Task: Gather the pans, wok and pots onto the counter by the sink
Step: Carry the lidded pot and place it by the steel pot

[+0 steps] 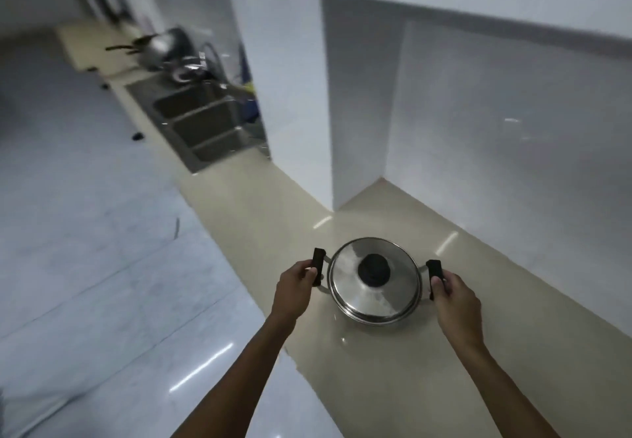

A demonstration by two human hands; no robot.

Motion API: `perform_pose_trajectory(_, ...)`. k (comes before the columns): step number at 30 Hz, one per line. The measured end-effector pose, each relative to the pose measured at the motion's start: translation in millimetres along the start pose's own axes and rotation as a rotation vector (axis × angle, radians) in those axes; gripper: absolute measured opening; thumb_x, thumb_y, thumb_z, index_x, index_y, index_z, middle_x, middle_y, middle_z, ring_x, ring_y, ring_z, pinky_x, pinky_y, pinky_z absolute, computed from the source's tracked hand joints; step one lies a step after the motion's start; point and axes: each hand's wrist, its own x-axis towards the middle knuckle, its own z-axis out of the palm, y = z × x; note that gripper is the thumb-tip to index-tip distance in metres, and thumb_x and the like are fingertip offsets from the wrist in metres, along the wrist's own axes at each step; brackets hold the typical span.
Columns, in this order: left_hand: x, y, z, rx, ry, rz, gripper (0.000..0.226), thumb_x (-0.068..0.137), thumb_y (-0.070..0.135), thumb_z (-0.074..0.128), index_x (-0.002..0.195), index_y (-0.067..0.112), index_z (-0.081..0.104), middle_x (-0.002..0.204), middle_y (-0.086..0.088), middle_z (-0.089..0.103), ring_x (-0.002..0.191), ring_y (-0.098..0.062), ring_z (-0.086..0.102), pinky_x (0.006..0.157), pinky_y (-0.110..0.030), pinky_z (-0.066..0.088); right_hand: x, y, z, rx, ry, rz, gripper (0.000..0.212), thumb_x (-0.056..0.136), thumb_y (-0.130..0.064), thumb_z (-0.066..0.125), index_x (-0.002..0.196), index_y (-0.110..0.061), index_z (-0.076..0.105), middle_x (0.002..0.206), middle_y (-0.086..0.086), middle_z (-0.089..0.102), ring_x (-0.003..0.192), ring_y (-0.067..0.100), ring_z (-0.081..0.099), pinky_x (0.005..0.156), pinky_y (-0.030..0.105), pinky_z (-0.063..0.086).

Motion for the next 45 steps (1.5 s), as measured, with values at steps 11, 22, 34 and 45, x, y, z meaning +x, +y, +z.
perform_pose_trajectory(11,-4,-65,-333,-0.086,0.452,-0.060,0.022,0.101,0.020,0.052,0.099,0.032,0.070,0.092,0.005,0.077,0.085,-0.007,0.072,0.076,-0.030,0.051,-51,-224,290,0.084,-0.360,-0.256,0.020,0.098,-0.019,0.058,0.112,-0.011,0.069,0.091,0.007,0.072,0.086,0.026,0.064,0.074,0.032,0.042)
perform_pose_trajectory(22,31,-129,-533,-0.169,0.674,-0.143,0.022,0.102,0.022,0.053,0.112,0.019,0.072,0.091,0.006,0.077,0.087,-0.006,0.072,0.086,-0.038,0.054,-96,-369,484,0.084,-0.557,-0.353,0.016,0.098,-0.021,0.055,0.097,-0.017,0.070,0.082,-0.002,0.074,0.082,0.022,0.069,0.073,0.035,0.048)
perform_pose_trajectory(34,247,-154,-708,-0.214,0.604,-0.187,0.024,0.103,0.025,0.052,0.119,0.020,0.069,0.093,0.009,0.077,0.094,-0.009,0.072,0.094,-0.044,0.055,-9,-500,697,0.104,-0.517,-0.277,0.017,0.099,-0.022,0.055,0.104,-0.019,0.071,0.083,-0.004,0.075,0.079,0.014,0.069,0.063,0.026,0.045)
perform_pose_trajectory(45,469,-125,-876,-0.251,0.538,-0.114,0.023,0.102,0.019,0.055,0.121,0.014,0.068,0.097,-0.001,0.077,0.089,-0.007,0.072,0.079,-0.034,0.052,102,-654,873,0.098,-0.422,-0.285,0.019,0.099,-0.023,0.056,0.110,-0.016,0.070,0.086,-0.002,0.076,0.083,0.017,0.072,0.071,0.031,0.053)
